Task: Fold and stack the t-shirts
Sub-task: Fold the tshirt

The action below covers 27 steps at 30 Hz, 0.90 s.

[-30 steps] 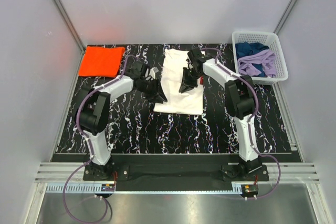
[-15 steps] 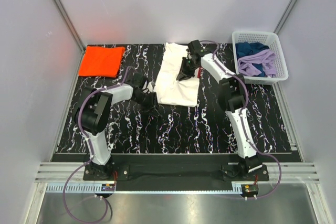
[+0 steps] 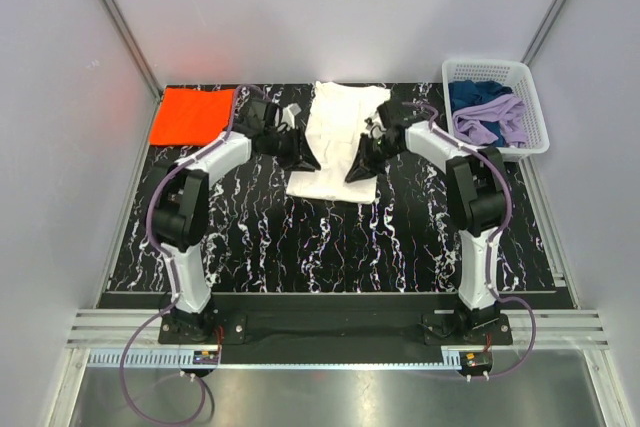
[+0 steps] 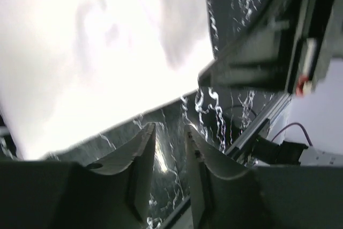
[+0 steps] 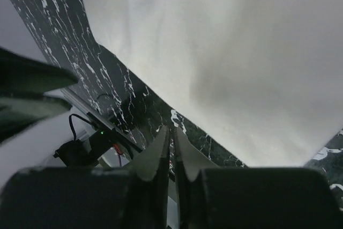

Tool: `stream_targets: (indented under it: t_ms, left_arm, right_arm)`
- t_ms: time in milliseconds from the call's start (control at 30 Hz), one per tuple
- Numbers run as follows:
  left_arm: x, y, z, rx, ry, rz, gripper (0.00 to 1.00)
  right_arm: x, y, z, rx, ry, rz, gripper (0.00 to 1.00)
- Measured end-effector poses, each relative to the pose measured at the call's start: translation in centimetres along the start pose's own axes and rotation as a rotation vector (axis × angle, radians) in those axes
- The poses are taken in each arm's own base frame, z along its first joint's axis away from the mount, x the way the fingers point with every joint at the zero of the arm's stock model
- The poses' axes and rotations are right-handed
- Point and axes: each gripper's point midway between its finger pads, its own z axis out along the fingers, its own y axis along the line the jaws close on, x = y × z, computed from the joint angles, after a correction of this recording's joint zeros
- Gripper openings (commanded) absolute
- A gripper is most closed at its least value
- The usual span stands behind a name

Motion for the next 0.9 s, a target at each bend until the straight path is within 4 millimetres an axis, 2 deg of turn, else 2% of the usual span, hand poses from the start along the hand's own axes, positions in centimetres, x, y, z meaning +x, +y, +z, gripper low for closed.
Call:
stream_targets:
  t_ms: [33,100,200,267,367,533,633,700,733,767,900]
  left_arm:
    - [-0.2,0.7,0.7,-0.001,0.004,-0.016,0.31]
    - [0.3,3.5,2.6,-0.026,0.039,-0.079,0.30]
    - [2.6,8.2,4.4,-0.092,0.110,-0.188,0.29]
    - [2.9,8.6,4.1,-0.064,0.124,-0.224,0.29]
    - [3.0,8.8,3.8,-0.072,0.120,-0.207,0.29]
    - [3.2,8.5,2.8,-0.112,0.120,-0.170,0.34]
    - [3.4,7.8,1.7,-0.134,0.121,-0.160,0.37]
    - [2.8,6.9,1.0,-0.128,0.101,-0.147,0.40]
    - [1.4,5.8,0.6,-0.110,0.071,-0.129,0.41]
    - [1.1,5.6,0.6,-0.105,0.063,-0.124,0.40]
    - [-4.3,2.3,1.1,0.023,-0.052,-0.074,0.40]
  right_arm:
    - [0.4,-0.5,0.3,-0.003,0.010,0.007,0.08]
    - [1.6,-2.3,1.2,-0.005,0.036,0.036,0.05]
    - [3.2,-5.6,1.8,0.001,0.073,0.111,0.03]
    - [4.0,-7.7,1.6,0.004,0.091,0.172,0.03]
    - [3.8,-8.4,1.0,-0.015,0.091,0.191,0.04]
    - [2.7,-7.3,0.3,-0.019,0.078,0.140,0.04]
    - [0.5,-5.3,-0.9,-0.043,0.034,0.090,0.05]
    - [-1.2,-3.7,-1.8,-0.064,-0.006,0.055,0.06]
    - [-1.9,-3.0,-2.1,-0.073,-0.024,0.040,0.07]
    - [-2.7,-2.3,-2.6,-0.083,-0.044,0.023,0.07]
    - [-6.9,0.5,-3.4,-0.139,-0.138,-0.010,0.11]
